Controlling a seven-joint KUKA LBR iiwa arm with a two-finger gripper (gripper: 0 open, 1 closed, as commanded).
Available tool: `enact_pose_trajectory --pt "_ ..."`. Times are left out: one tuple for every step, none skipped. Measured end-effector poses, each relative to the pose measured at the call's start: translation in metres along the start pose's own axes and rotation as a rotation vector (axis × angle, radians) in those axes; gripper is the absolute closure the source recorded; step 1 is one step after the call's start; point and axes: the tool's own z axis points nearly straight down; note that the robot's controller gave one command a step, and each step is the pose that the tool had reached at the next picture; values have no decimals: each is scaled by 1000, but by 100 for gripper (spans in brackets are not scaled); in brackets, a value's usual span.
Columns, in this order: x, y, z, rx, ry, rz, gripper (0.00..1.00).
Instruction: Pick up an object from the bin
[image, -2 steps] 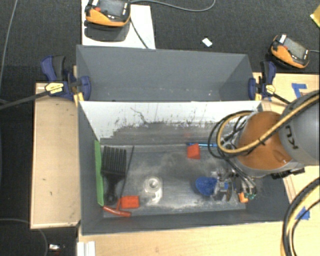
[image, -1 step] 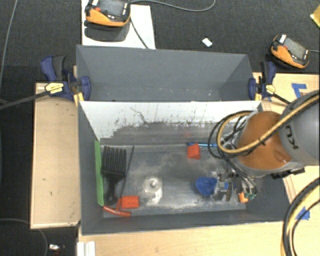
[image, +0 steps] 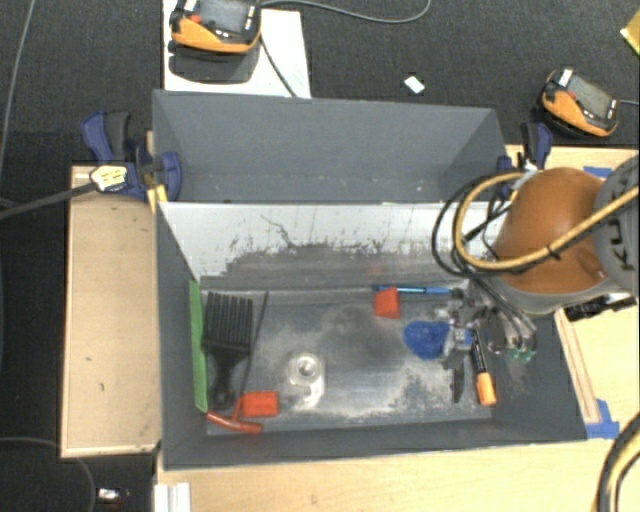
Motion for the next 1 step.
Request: enact_pose_trajectory --pt "-18 34 -48 -1 0 7 100"
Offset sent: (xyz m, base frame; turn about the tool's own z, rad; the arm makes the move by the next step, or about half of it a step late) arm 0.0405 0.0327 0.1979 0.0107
